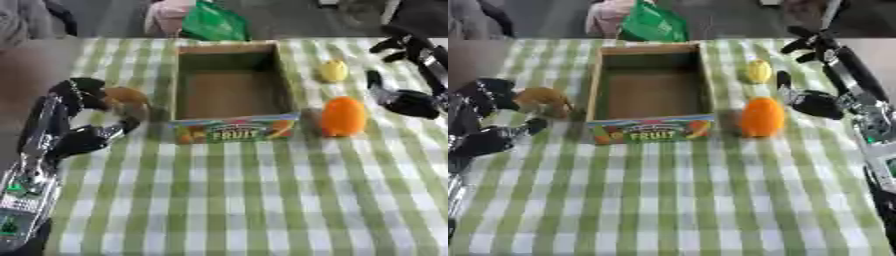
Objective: Pick up objects on the table and place them in the box.
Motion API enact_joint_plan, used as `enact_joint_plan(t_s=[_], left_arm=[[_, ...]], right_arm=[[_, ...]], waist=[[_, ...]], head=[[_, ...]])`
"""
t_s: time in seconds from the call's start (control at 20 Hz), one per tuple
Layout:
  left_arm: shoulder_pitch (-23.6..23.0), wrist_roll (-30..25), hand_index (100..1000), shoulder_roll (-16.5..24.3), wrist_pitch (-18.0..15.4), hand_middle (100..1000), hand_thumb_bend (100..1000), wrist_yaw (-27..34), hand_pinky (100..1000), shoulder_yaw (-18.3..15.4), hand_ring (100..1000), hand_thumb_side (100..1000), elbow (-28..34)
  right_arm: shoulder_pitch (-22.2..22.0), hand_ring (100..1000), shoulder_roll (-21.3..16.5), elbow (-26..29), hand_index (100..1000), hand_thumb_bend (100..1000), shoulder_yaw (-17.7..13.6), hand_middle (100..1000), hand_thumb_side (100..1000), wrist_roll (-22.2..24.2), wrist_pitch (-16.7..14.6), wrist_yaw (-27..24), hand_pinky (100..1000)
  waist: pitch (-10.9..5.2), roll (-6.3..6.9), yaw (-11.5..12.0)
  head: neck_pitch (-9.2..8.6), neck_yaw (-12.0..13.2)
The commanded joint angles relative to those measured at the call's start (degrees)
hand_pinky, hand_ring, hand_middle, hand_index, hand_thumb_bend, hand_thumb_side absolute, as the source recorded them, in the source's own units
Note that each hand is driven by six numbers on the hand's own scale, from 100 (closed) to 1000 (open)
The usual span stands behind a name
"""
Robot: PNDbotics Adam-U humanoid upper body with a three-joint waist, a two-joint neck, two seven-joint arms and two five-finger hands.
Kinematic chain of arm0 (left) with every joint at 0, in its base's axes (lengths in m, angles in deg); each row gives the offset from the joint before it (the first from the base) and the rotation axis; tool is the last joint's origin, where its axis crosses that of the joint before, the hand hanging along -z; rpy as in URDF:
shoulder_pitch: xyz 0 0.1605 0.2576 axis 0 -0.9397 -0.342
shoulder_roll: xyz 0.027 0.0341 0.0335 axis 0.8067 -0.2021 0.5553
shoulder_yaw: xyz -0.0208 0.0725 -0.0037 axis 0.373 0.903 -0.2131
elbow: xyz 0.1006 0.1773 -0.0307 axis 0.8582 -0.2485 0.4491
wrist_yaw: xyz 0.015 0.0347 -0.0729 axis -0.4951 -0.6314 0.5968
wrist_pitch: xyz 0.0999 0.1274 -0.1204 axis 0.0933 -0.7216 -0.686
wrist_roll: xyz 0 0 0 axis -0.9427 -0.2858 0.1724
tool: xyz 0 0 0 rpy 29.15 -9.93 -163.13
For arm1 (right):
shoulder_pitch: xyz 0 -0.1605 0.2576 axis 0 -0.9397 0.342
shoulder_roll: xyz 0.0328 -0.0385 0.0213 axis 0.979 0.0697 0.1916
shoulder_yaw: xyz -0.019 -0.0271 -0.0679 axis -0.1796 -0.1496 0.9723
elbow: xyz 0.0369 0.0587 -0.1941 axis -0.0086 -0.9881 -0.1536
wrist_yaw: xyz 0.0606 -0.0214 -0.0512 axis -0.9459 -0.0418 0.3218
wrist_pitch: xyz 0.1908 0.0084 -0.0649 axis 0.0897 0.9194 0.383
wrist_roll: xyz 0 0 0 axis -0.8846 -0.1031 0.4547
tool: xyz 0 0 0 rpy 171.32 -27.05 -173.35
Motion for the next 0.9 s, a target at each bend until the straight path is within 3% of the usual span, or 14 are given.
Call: enact_joint_plan(t_s=[0.05,0.45,0.5,0.85,0.9], left_arm=[[0.46,-0.04,673,0.76,-0.08,526,823,0.06,677,-0.17,525,139,0.76],[0.41,-0.09,673,0.77,-0.1,526,823,0.07,678,-0.15,525,140,0.72],[0.4,-0.12,673,0.78,-0.1,526,823,0.06,678,-0.13,525,140,0.71],[0.37,-0.17,673,0.77,-0.12,526,823,0.05,678,-0.12,525,140,0.67],[0.43,-0.23,673,0.78,-0.13,526,823,0.06,678,-0.04,524,140,0.69]], right_arm=[[1.18,862,-1.94,-0.36,989,100,-0.41,720,114,0.17,-0.38,0.96,753],[2.03,865,-2.61,-3.14,986,100,0.28,719,108,0.51,-1.39,2.73,752],[2.19,865,-2.9,-3.72,986,100,0.67,721,143,0.82,-1.55,3.16,752],[2.91,866,-3.35,-6.29,985,100,1.45,721,148,1.44,-2.97,4.9,752],[2.94,865,-3.65,-6.73,982,100,1.84,720,186,1.66,-2.92,5.18,748]], waist=[[-0.89,-0.04,0.1],[-0.88,-0.08,0.2],[-0.87,-0.09,0.24],[-0.85,-0.1,0.32],[-0.81,-0.14,0.46]], head=[[-0.32,-0.01],[-0.27,-0.07],[-0.22,-0.1],[-0.14,-0.11],[-0.14,-0.26]])
